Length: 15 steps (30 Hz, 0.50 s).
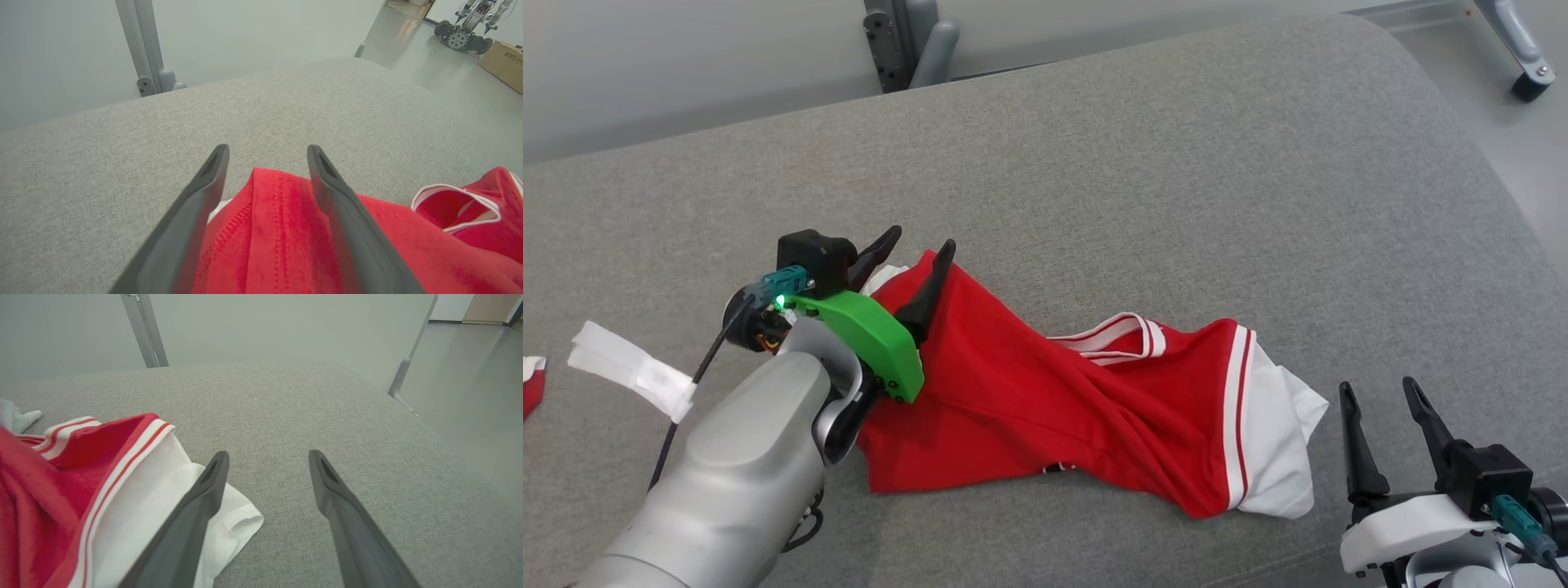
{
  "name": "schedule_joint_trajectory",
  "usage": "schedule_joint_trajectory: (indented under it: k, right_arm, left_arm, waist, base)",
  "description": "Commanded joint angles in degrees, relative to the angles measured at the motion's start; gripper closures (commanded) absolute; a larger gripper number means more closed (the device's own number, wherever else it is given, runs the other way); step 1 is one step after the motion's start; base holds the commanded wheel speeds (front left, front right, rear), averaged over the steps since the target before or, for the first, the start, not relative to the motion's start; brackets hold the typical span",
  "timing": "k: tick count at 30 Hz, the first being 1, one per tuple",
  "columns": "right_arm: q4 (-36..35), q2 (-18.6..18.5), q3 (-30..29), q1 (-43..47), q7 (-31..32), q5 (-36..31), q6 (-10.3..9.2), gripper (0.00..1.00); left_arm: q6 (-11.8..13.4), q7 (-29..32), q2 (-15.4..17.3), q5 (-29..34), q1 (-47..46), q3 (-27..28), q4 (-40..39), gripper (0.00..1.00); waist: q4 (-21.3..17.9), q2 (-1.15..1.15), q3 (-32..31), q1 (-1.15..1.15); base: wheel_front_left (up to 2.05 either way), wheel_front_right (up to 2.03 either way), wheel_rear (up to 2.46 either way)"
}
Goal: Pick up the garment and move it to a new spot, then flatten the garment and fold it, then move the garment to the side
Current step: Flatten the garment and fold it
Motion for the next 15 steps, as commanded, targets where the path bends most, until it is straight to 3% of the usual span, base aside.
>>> schedule_joint_trajectory:
  k: [1, 7, 15]
  right_arm:
    - [-0.1, -0.1, -0.2, 0.8, -0.2, 0.4, -0.02, 0.00]
    - [-1.1, -0.1, -0.8, 2.6, -0.2, 0.0, -0.02, 0.00]
    - [-3.3, -0.1, -1.9, 4.3, -0.2, -1.4, -0.02, 0.00]
  left_arm:
    - [0.4, -0.3, 0.9, 0.8, 0.8, 1.5, -1.8, 0.00]
    - [4.4, -0.3, 4.0, 5.3, 9.4, 9.9, -14.0, 0.00]
    - [9.7, -0.3, 7.0, 11.2, 28.3, 21.8, -29.6, 0.00]
  waist:
    - [1.4, 0.24, -1.3, 0.00]
    - [4.0, 0.24, -3.9, 0.00]
    - [6.6, 0.24, -7.2, 0.00]
  base:
    - [0.00, 0.00, 0.00]
    - [0.00, 0.00, 0.00]
    - [0.00, 0.00, 0.00]
